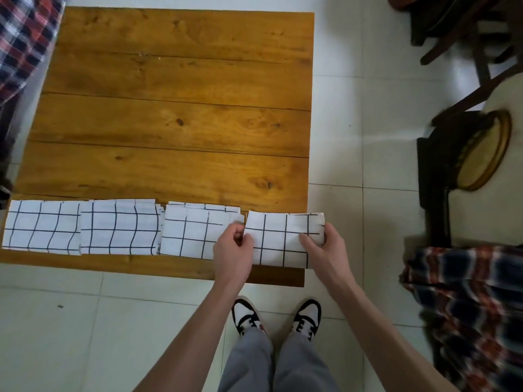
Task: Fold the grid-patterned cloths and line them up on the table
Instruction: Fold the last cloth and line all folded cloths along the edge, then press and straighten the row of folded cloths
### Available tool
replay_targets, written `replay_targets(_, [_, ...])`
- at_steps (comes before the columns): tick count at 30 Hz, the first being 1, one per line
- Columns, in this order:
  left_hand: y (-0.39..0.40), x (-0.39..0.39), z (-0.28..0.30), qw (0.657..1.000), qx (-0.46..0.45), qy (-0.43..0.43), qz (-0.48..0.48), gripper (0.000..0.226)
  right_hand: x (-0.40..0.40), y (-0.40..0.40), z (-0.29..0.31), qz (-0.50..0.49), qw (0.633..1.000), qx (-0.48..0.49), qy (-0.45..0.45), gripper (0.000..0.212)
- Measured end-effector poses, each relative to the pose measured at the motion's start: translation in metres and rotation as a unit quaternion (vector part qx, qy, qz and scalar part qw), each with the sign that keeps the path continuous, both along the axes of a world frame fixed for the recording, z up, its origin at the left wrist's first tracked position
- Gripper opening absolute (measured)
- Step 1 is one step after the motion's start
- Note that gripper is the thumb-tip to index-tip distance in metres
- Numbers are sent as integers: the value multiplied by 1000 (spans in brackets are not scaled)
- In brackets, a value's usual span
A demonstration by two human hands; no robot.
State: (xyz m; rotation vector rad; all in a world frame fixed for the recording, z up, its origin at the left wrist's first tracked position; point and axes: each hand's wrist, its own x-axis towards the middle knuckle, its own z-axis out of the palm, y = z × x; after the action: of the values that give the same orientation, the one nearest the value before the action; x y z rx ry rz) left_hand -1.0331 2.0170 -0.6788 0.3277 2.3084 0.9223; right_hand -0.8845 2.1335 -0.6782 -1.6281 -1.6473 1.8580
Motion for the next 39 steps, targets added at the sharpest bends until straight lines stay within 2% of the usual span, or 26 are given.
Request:
replay_targets(8, [-4,-1,-1,999,-10,46,7,15,-5,-12,-10,-19,997,67,-30,25])
replay_targets(11, [-5,-1,-5,996,-24,80,22,17,-5,-10,-13,-23,993,102,-57,40])
replay_targets(14, [-7,-3,-8,995,-33,89,26,19,-7,-10,-13,-13,990,120,-70,46])
replay_targets(22, [-6,5,-13,991,-42,126,-17,42,-4,-11,-18,-13,991,102,-88,47])
replay_targets(28, [-12,8,-6,965,-88,227,-96,44,1,-13,-12,19,988,114,-103,60])
replay_targets(33, [-21,6,27,958,-43,243,-146,40,2,-14,24,105,951,243,-158,59])
replay_targets(39, [-29,4,98,936,0,291,-197,46,8,-20,104,196,889,380,-166,60])
